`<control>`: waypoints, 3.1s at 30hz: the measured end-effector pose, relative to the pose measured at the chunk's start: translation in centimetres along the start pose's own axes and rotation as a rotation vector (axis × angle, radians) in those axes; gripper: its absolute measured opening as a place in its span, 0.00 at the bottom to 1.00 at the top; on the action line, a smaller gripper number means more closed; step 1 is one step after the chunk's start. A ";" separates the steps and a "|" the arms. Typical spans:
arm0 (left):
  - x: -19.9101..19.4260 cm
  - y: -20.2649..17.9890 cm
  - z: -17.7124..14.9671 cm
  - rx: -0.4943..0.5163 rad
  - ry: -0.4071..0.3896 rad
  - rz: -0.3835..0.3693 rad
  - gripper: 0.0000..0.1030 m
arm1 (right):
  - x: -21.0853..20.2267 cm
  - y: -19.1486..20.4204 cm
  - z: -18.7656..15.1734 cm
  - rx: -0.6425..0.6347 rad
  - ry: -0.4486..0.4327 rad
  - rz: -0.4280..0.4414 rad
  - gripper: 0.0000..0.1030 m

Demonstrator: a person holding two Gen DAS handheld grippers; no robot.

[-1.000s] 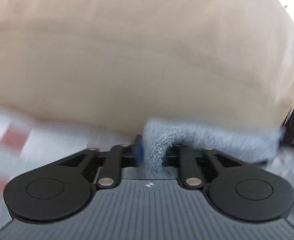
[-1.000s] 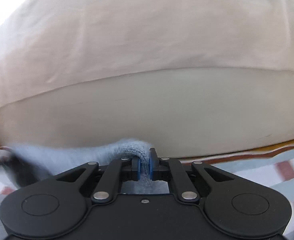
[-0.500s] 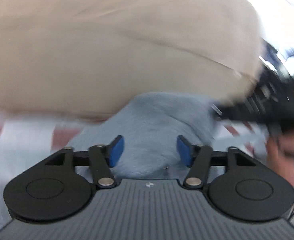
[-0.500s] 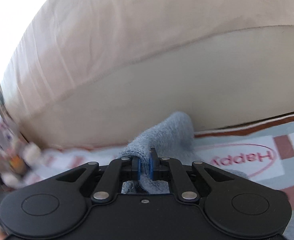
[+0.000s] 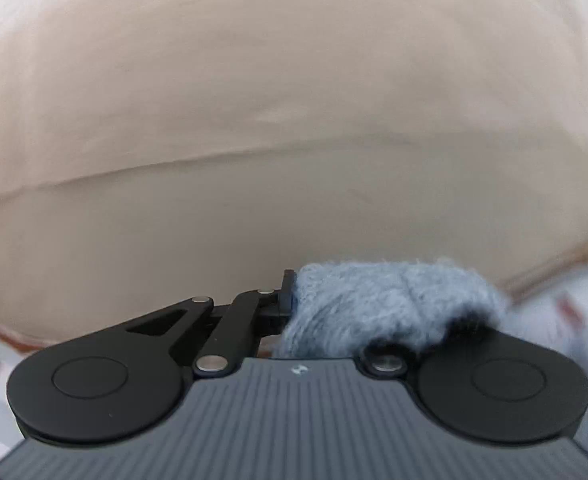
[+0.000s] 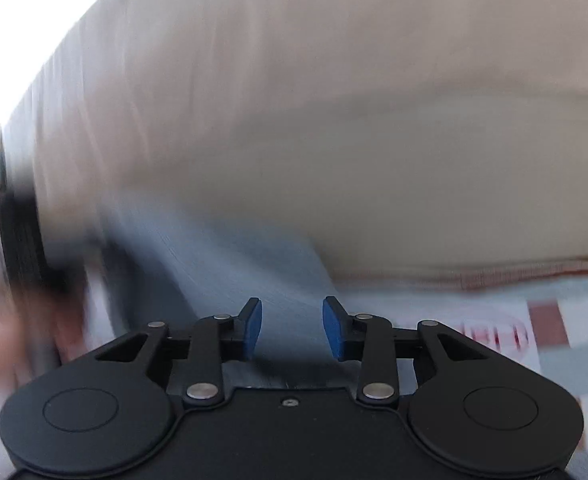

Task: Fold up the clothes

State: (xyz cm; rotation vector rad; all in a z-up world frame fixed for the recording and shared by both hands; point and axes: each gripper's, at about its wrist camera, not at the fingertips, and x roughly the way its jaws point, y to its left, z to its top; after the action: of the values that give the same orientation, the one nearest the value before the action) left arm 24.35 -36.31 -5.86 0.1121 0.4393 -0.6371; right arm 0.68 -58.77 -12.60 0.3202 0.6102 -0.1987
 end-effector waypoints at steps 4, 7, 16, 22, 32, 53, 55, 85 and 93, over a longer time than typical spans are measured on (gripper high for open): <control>1.4 4.8 2.2 -0.258 -0.005 -0.044 0.04 | 2.8 1.4 -3.8 -0.175 0.122 -0.131 0.44; 1.2 5.0 3.2 -0.320 -0.052 -0.137 0.04 | 5.0 2.5 -4.9 -0.244 0.193 -0.162 0.61; 1.1 1.6 2.6 -0.260 0.022 -0.146 0.54 | 7.0 0.6 -5.5 -0.196 0.193 -0.441 0.58; 1.6 2.5 -1.3 -0.136 0.218 -0.078 0.64 | 0.9 -4.3 -4.7 -0.010 0.093 -0.457 0.59; -7.6 3.7 -11.0 0.051 0.347 0.045 0.65 | -18.0 -19.4 -9.6 0.323 0.019 -0.599 0.60; -15.7 -3.3 -17.5 -0.016 0.484 -0.121 0.65 | -13.9 -30.5 -14.5 0.891 -0.014 -0.499 0.61; -15.7 -3.8 -17.8 -0.007 0.499 -0.126 0.65 | -12.9 -30.4 -14.2 0.868 -0.027 -0.484 0.59; -16.3 -3.5 -17.9 0.057 0.517 -0.031 0.66 | -18.4 -20.0 -16.4 0.334 -0.017 -0.479 0.50; -15.3 -6.8 -17.1 0.066 0.503 -0.231 0.39 | -27.6 -34.3 -22.8 1.238 -0.290 -0.564 0.52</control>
State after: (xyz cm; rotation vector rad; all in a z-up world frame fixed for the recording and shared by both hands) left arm 3.12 -29.31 -14.51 0.2901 0.9266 -0.8529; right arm -42.98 -80.27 -22.02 1.2837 0.2032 -1.1591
